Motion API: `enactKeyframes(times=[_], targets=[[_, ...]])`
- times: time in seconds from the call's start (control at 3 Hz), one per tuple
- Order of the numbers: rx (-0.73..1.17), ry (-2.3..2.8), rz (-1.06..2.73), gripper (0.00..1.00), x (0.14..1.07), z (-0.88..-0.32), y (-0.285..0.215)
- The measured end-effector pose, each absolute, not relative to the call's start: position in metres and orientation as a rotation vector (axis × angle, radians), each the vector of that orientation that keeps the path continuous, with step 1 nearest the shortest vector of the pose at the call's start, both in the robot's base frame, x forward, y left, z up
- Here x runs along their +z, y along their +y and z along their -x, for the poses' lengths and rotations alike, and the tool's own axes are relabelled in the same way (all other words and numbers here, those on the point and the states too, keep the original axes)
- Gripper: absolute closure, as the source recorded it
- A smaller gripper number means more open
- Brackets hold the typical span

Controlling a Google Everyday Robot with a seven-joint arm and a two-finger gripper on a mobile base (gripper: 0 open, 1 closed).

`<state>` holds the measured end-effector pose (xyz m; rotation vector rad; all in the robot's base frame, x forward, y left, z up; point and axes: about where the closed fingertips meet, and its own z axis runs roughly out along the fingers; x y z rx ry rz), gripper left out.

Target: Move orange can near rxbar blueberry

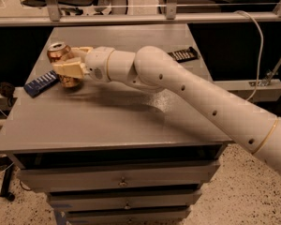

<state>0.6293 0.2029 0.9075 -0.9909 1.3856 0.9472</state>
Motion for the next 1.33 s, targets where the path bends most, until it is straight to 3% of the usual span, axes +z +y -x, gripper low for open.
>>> enactKeyframes(times=[0.33,1.33], targets=[[0.958,1.402,0.978,0.83,0.894,-0.629,0.204],[0.953,1.430,0.962,0.13,0.881,-0.625,0.194]])
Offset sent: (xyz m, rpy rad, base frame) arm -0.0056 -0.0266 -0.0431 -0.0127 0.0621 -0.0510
